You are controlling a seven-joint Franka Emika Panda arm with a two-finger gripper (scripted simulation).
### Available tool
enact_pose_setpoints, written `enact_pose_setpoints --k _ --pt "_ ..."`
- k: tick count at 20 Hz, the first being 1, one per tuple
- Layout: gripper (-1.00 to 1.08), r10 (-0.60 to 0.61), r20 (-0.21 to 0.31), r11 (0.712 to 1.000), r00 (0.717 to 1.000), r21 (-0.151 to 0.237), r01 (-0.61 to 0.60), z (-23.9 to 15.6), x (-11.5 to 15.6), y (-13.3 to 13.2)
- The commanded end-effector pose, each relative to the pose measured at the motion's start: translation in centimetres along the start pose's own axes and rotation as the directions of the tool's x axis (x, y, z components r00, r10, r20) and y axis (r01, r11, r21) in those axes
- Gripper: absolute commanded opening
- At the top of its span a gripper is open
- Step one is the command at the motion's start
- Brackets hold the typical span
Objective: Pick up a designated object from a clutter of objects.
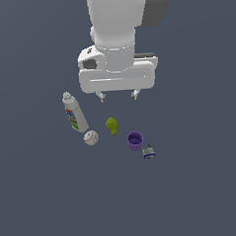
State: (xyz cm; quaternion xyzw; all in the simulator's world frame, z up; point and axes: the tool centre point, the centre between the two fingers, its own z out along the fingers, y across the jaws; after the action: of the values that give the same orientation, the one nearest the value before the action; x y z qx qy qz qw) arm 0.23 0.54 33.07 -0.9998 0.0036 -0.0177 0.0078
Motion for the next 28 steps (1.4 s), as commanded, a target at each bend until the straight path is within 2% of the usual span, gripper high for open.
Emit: enact_pose_setpoints --k 1,15,28 --pt "0.28 0.000 0.000 1.000 1.000 0.000 0.000 0.0 0.0 0.0" --pt "0.28 0.018 -0.016 1.000 1.000 -0.001 -0.018 -0.2 0.6 0.6" --pt "0.28 0.140 -0.018 0.988 0.990 -0.064 -0.141 3.3 1.5 -0.4"
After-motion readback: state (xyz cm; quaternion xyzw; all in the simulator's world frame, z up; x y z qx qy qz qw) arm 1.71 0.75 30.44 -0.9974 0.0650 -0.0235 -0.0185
